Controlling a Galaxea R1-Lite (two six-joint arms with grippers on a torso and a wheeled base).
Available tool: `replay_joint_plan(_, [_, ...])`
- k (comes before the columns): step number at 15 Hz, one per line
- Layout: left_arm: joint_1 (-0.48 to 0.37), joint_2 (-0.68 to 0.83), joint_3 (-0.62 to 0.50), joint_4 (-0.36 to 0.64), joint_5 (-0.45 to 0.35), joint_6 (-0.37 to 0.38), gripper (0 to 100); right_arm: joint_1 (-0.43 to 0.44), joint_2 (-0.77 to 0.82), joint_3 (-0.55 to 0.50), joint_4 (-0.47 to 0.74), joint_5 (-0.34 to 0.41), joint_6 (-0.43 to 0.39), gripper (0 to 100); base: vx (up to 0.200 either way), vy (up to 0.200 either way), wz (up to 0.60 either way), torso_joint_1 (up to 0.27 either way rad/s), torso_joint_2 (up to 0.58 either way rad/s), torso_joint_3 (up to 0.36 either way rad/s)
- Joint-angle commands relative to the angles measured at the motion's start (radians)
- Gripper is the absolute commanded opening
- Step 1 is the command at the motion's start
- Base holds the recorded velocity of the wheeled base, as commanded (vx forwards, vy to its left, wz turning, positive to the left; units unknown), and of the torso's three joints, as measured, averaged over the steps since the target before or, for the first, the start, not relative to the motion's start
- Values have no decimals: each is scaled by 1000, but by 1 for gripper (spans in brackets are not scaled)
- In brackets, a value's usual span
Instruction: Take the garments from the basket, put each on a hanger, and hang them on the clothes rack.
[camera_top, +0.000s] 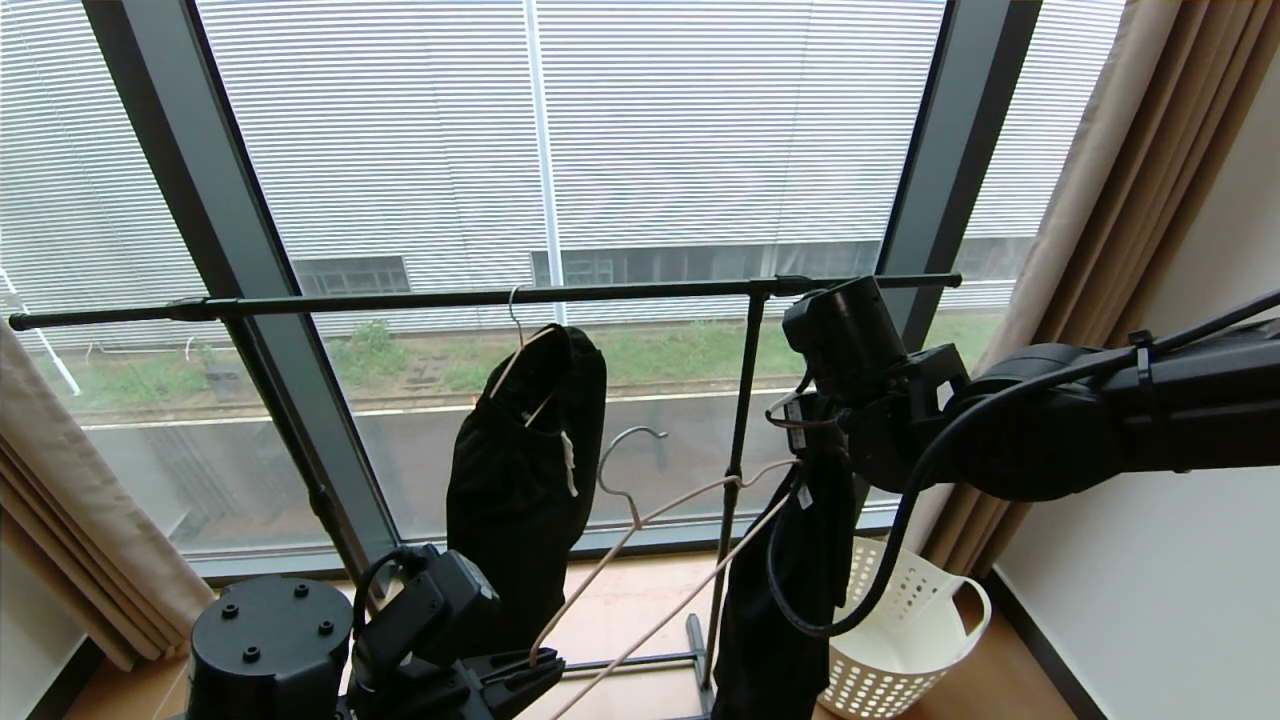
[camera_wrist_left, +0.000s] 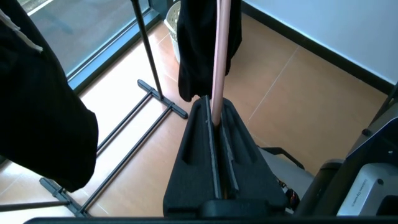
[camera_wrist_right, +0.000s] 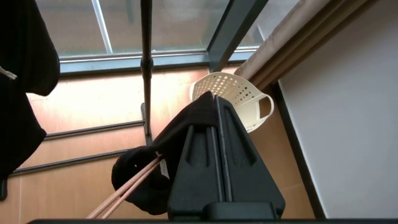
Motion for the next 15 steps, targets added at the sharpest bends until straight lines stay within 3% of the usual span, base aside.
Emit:
replay_joint_plan(1, [-4,8,2,-8,0,-4,0,11,1,7,0,1,0,0,0,0,0,0,0,0])
replay_joint_plan(11, [-20,13,17,-48,-1,-7,0,24,22,11,-63,1,-6,0,0,0,0,0,0,0])
replay_joint_plan(15, [-15,25,-12,-50,5,-62,0,37,7,39,-65,1,-5,0,0,0,0,0,0,0])
